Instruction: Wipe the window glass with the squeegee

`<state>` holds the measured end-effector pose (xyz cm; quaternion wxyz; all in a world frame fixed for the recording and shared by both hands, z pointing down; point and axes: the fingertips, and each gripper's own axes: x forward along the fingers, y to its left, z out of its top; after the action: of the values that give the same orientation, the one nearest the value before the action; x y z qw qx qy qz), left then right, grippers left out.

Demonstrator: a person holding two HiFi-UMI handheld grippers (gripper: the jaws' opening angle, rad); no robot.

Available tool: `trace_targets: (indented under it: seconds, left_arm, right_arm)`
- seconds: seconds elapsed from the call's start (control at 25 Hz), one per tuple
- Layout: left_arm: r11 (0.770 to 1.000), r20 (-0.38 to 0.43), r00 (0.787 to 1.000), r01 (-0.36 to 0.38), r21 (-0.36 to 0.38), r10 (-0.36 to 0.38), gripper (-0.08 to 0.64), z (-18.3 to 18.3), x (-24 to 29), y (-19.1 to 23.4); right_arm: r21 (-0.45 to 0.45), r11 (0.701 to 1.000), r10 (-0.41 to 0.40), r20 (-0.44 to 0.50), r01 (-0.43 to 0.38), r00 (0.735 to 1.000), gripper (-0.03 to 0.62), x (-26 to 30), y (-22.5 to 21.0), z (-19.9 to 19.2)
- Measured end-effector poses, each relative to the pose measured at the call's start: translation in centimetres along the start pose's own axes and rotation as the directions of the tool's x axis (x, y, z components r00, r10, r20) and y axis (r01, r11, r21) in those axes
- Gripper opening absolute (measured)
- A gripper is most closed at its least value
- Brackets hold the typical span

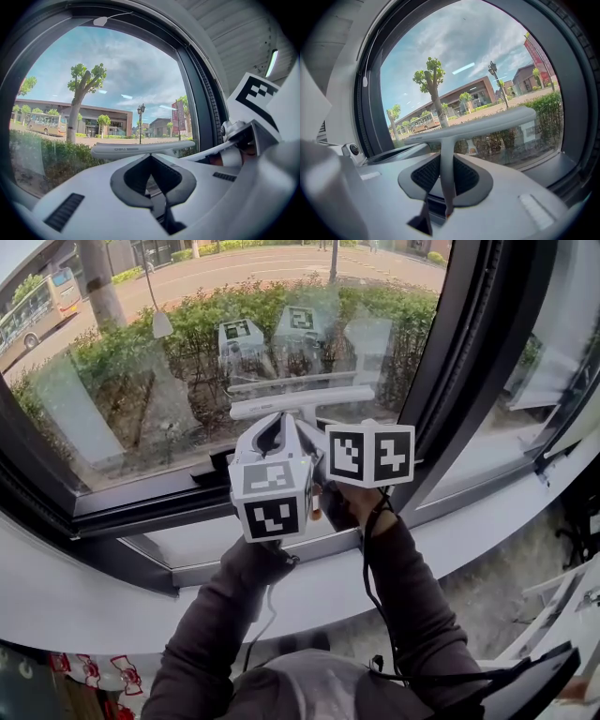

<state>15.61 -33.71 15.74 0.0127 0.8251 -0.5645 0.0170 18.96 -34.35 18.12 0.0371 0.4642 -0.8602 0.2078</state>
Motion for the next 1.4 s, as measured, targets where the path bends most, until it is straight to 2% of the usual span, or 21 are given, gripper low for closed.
trace_targets:
  seconds: [0.68,1.4]
  left_arm:
    - [1.0,-0.05,0.999,0.003,-0.027,-0.005,0.0,-2.6,0.4,-0.3]
    - [1.0,-0.062,0.998,-0.001,-0.008,0.0,0.0,-3.8,-0.2,-1.6]
  right_arm:
    - [0.027,1.0,-0.006,-0.05,0.007,0.999,0.071,0.5,-1.1,-2.3]
    - [0.061,0.998,0.003,-0.086,0.002,0.996,0.071,0.1,-2.0,-4.4]
